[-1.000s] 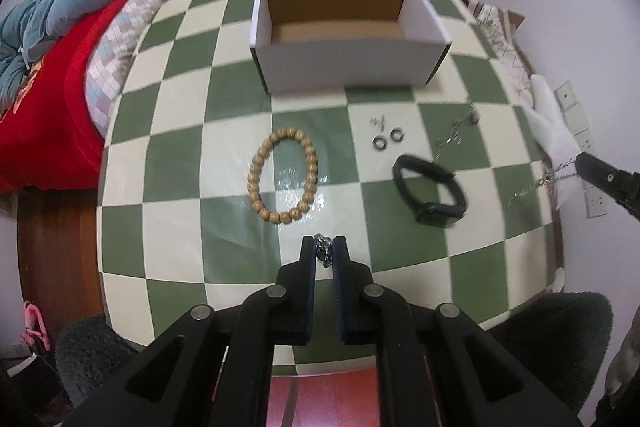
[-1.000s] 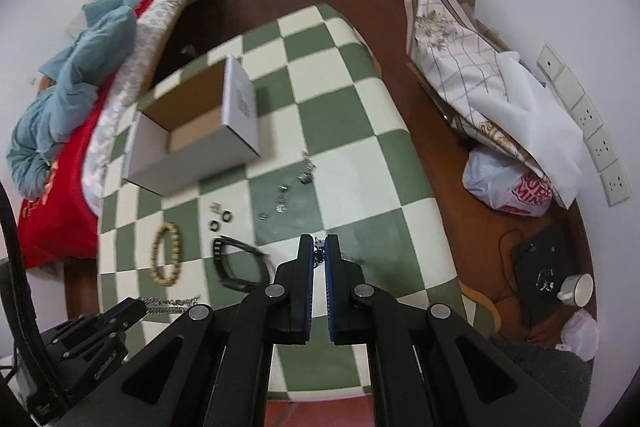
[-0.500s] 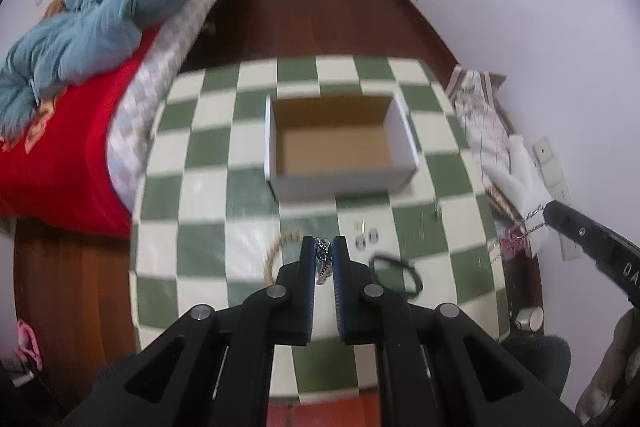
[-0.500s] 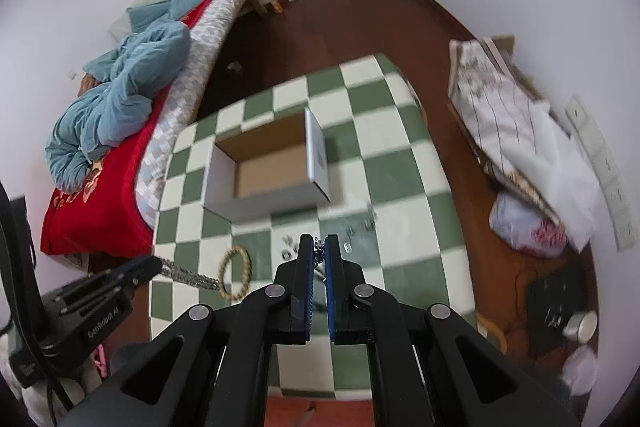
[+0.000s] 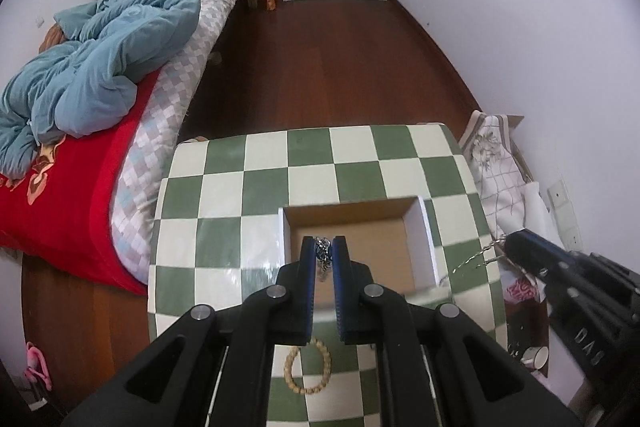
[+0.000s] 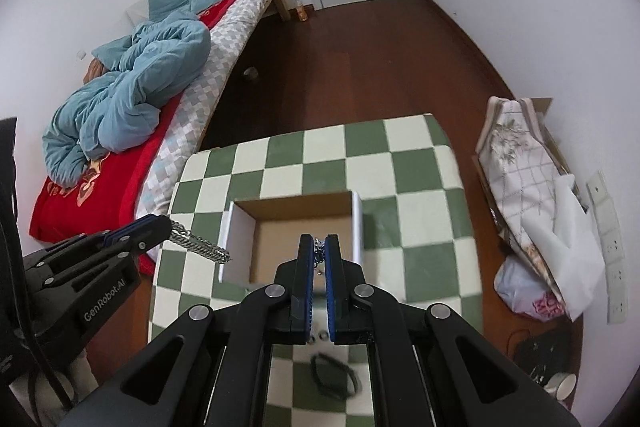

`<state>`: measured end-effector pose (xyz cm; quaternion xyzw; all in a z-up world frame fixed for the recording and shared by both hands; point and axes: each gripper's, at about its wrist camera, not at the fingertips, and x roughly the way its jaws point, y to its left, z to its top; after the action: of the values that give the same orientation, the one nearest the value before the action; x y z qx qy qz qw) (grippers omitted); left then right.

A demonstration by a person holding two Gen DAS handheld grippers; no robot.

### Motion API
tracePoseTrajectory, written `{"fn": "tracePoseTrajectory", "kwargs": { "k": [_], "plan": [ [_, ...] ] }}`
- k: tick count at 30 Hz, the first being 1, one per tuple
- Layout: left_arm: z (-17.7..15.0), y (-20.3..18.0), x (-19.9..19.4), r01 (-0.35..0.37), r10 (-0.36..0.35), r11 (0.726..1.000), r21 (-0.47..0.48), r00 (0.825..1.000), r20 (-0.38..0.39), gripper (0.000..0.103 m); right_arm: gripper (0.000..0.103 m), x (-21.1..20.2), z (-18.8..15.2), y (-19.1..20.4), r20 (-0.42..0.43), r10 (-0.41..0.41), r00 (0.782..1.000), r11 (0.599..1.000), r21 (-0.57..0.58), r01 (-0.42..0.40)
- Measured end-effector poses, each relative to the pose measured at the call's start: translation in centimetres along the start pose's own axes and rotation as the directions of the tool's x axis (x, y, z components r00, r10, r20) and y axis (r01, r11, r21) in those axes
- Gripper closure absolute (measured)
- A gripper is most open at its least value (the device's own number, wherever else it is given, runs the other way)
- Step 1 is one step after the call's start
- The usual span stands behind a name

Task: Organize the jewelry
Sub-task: 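Carry both held chains up and over into the white cardboard box, then open both tools to drop the chains inside the box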

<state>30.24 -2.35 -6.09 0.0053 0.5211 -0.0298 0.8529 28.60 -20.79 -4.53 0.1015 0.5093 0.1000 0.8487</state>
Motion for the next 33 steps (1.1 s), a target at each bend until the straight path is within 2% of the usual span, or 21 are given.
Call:
{"fn": "tracePoseTrajectory", "kwargs": {
  "k": [6,12,16,18,19,21,23,25,26,27,28,29,30,32,33],
  "plan": [
    [2.6,1.5,4.1,0.055,-0.062,0.995,-0.077,0.994,-0.090,0.098,0.098,5.1,3.2,1.4,-0.065,-0.005,0.998,1.000,-0.026,0.003],
    [2.9,2.6,8.8,0.103,-0.129,0.985,-0.141,0.974,-0.186,0.097,0.098,11.4,3.9,1.6,-0.179,-0.022,0.984,0.999,-0.039,0.015],
    [2.7,3.0,11.8,0.138,-0.177,0.975,-0.172,0.955,-0.239,0.097,0.098,14.8,3.7,1.0,-0.244,-0.034,0.969,0.999,-0.038,0.026],
    [2.5,3.4,13.4,0.168,-0.224,0.963,-0.209,0.931,-0.287,0.097,0.097,16.1,3.6,0.7,-0.272,-0.031,0.962,0.999,-0.029,0.024],
    [2.5,3.6,13.7,0.174,-0.235,0.959,-0.222,0.927,-0.291,0.097,0.097,16.6,3.6,0.6,-0.281,-0.039,0.959,0.999,-0.035,0.031],
    [2.6,4.0,14.2,0.172,-0.240,0.955,-0.242,0.927,-0.288,0.097,0.097,17.4,3.5,0.4,-0.308,-0.048,0.950,0.998,-0.042,0.037],
    [2.8,4.4,14.0,0.158,-0.228,0.954,-0.253,0.934,-0.275,0.095,0.097,17.8,3.5,0.2,-0.329,-0.059,0.943,0.998,-0.039,0.048],
    [3.1,4.3,13.6,0.118,-0.173,0.970,-0.213,0.949,-0.264,0.090,0.094,17.9,3.4,0.0,-0.336,-0.084,0.938,0.996,-0.052,0.070],
    [3.3,4.1,13.3,0.078,-0.122,0.981,-0.175,0.959,-0.255,0.087,0.080,17.9,3.2,0.0,-0.345,-0.095,0.934,0.995,-0.061,0.079],
    [3.3,4.0,12.9,0.050,-0.085,0.987,-0.150,0.968,-0.237,0.071,0.055,17.9,3.0,0.1,-0.353,-0.108,0.930,0.994,-0.072,0.088],
    [3.3,4.0,12.4,0.016,-0.042,0.991,-0.129,0.978,-0.206,0.042,0.041,17.8,2.9,0.2,-0.354,-0.113,0.928,0.993,-0.078,0.091],
    [3.3,4.0,11.9,-0.015,-0.005,0.993,-0.115,0.985,-0.173,0.025,0.020,17.6,2.6,0.3,-0.352,-0.131,0.927,0.990,-0.095,0.104],
    [3.2,4.1,11.5,-0.029,0.013,0.994,-0.109,0.989,-0.145,0.008,0.016,17.4,2.3,0.6,-0.348,-0.153,0.925,0.986,-0.112,0.121],
    [2.8,4.4,10.8,-0.063,0.053,0.993,-0.096,0.993,-0.105,0.003,0.016,17.2,1.7,0.8,-0.351,-0.175,0.920,0.982,-0.126,0.139],
    [2.5,4.4,10.5,-0.083,0.075,0.993,-0.083,0.993,-0.096,0.000,0.013,17.1,1.3,0.8,-0.351,-0.181,0.919,0.981,-0.128,0.144]
  ]
}}
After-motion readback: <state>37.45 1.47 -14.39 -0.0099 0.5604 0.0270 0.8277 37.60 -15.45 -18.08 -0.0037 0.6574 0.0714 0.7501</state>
